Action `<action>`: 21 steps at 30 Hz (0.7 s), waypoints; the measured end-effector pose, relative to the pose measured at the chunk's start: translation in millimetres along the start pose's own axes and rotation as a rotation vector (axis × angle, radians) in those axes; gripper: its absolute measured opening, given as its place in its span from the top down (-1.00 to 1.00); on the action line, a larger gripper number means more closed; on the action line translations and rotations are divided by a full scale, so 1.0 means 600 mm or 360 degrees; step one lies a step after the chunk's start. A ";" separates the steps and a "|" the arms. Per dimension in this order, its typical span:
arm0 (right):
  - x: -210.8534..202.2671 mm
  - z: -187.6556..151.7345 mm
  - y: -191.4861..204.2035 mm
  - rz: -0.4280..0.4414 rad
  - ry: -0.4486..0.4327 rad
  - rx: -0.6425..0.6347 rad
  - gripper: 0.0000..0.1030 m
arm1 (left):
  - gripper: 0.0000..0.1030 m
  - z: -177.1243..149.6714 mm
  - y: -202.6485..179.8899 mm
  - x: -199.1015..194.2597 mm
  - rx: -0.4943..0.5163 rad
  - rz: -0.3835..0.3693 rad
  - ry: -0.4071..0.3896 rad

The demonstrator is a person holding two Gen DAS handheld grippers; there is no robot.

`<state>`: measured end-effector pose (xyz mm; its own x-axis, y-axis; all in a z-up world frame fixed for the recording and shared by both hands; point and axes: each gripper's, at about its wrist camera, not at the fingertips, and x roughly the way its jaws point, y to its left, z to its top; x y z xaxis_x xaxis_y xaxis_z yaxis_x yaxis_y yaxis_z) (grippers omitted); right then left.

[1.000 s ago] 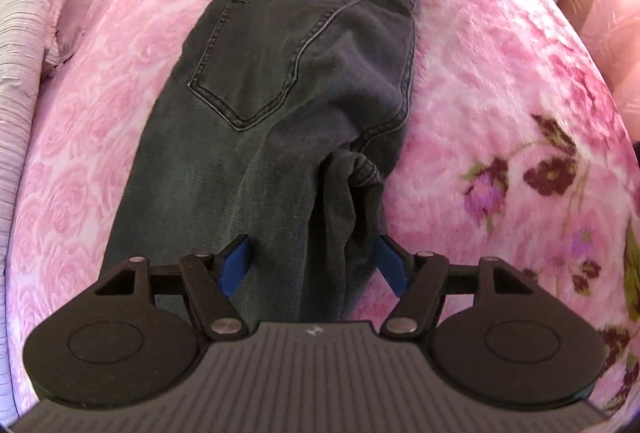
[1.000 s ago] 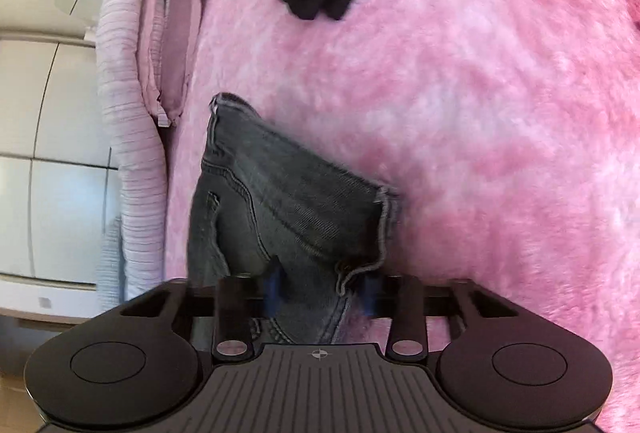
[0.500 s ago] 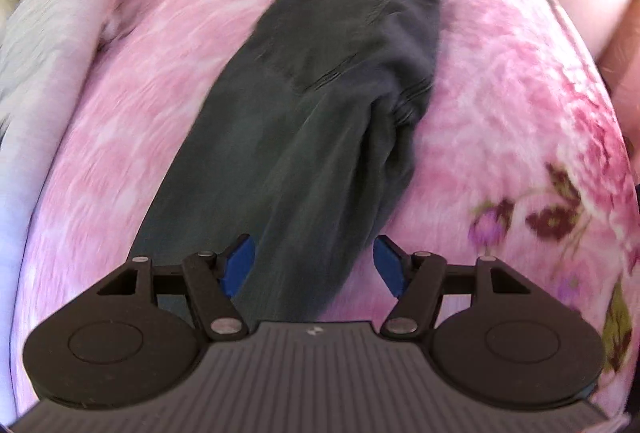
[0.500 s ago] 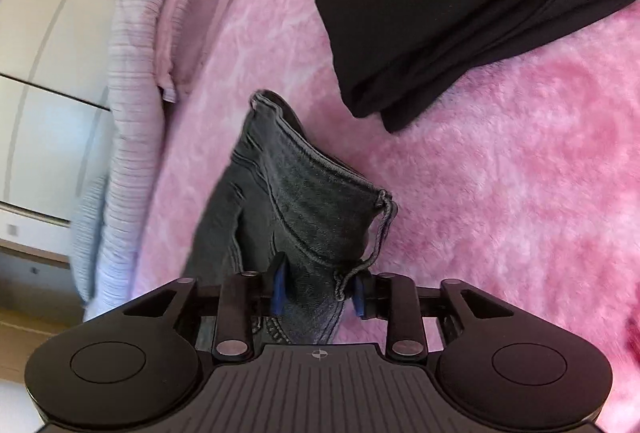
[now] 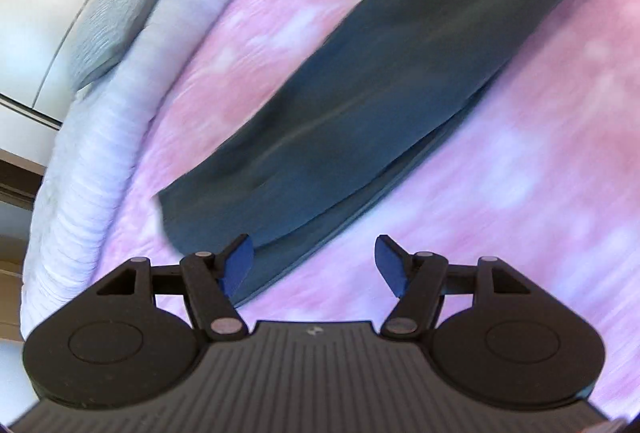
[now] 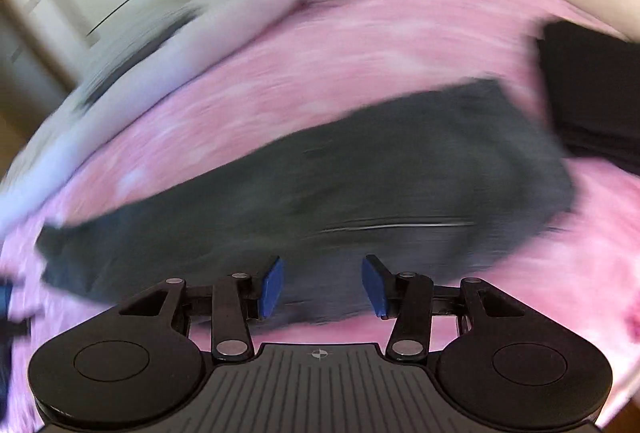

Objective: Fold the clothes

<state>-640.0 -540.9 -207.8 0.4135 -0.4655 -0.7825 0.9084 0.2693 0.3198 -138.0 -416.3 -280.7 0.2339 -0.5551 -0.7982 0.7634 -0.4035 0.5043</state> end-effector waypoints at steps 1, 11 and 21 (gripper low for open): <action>0.013 -0.008 0.050 0.0017 0.0002 -0.0071 0.08 | -0.24 -0.019 0.030 0.011 -0.0025 -0.0013 -0.0035; 0.195 -0.093 0.502 0.0238 0.0134 -0.0564 0.08 | -0.24 -0.091 0.248 0.137 -0.0380 -0.0554 -0.0284; 0.300 -0.129 0.631 0.0319 0.0206 -0.0858 0.08 | 0.33 -0.100 0.312 0.268 -0.0634 -0.1155 -0.0116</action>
<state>-226.7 -457.6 -268.9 0.5322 -0.2637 -0.8045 0.6397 0.7477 0.1781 78.6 -537.0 -334.5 -0.4276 -0.3073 -0.8501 0.8688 -0.3994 -0.2927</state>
